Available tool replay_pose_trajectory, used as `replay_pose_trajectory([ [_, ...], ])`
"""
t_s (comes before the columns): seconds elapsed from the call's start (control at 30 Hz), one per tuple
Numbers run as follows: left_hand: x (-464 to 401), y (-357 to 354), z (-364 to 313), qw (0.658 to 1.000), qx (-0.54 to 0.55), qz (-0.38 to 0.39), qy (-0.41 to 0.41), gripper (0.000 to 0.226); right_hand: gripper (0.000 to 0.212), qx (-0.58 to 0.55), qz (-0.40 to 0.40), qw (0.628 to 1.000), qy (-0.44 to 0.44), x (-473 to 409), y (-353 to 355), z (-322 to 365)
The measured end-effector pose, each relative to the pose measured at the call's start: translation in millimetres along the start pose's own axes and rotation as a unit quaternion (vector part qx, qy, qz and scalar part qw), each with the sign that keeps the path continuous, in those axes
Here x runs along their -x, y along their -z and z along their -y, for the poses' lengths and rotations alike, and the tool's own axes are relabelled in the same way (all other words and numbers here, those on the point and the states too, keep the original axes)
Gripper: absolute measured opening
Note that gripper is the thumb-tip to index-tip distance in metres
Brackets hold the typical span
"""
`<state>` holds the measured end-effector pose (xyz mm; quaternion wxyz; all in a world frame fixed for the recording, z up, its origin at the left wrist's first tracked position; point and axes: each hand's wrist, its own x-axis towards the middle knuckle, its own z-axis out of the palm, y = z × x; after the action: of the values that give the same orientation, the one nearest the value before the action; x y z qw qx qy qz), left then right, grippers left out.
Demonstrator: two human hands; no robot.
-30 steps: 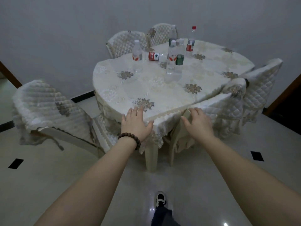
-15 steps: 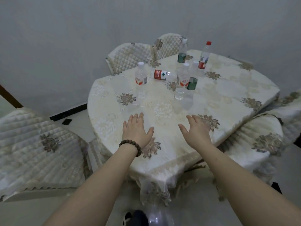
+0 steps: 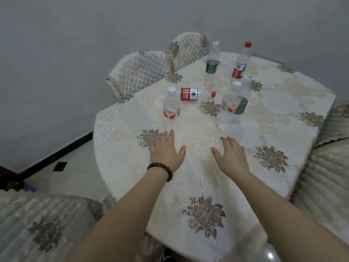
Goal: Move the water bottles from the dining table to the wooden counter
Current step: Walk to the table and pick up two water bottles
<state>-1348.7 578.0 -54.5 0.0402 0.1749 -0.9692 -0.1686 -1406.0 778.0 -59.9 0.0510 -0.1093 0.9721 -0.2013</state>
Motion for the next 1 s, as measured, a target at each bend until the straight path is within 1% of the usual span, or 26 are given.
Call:
replay_pose_trajectory([
  [0.1, -25.6, -3.4, 14.2, 0.999, 0.032, -0.014, -0.003, 0.072, 0.061, -0.007, -0.005, 1.0, -0.022, -13.3, -9.5, 9.6],
  [0.2, -49.2, -3.7, 18.6, 0.99, 0.133, -0.019, 0.049, 0.084, 0.061, -0.014, -0.016, 0.999, -0.039, -25.7, -13.7, 13.0],
  [0.3, -74.5, -2.1, 16.2, 0.96, 0.256, -0.03, 0.112, 0.097, 0.061, -0.027, -0.022, 0.998, -0.049, -35.3, -15.1, 14.1],
  [0.4, -99.9, -5.0, 9.6, 0.933, 0.333, -0.05, 0.127, 0.106, 0.06, -0.041, -0.025, 0.997, -0.054, -43.8, -14.7, 11.7],
  [0.5, -122.3, -11.9, 4.4, 0.915, 0.377, -0.056, 0.134, 0.11, 0.061, -0.062, -0.021, 0.996, -0.067, -51.5, -13.5, 6.9],
  [0.6, -138.1, -18.4, 3.7, 0.902, 0.401, -0.062, 0.147, 0.103, 0.063, -0.076, -0.02, 0.994, -0.072, -60.0, -13.9, 0.2],
  [0.67, -142.2, -20.8, 4.9, 0.895, 0.415, -0.078, 0.148, 0.083, 0.065, -0.086, -0.017, 0.993, -0.076, -66.5, -13.5, -5.0],
  [0.73, -142.7, -21.2, 4.9, 0.9, 0.405, -0.091, 0.132, 0.061, 0.068, -0.099, -0.022, 0.992, -0.081, -73.9, -12.2, -9.5],
  [0.77, -142.6, -20.5, 3.7, 0.903, 0.4, -0.094, 0.123, 0.056, 0.071, -0.109, -0.027, 0.99, -0.084, -78.4, -10.6, -11.3],
  [0.9, -146.4, -18.4, -4.4, 0.911, 0.389, -0.105, 0.089, 0.054, 0.085, -0.172, -0.063, 0.976, -0.117, -106.1, -0.2, -16.9],
  [1.0, -151.2, -18.9, -10.9, 0.916, 0.379, -0.112, 0.068, 0.056, 0.095, -0.243, -0.125, 0.951, -0.144, -135.5, 7.2, -18.0],
])
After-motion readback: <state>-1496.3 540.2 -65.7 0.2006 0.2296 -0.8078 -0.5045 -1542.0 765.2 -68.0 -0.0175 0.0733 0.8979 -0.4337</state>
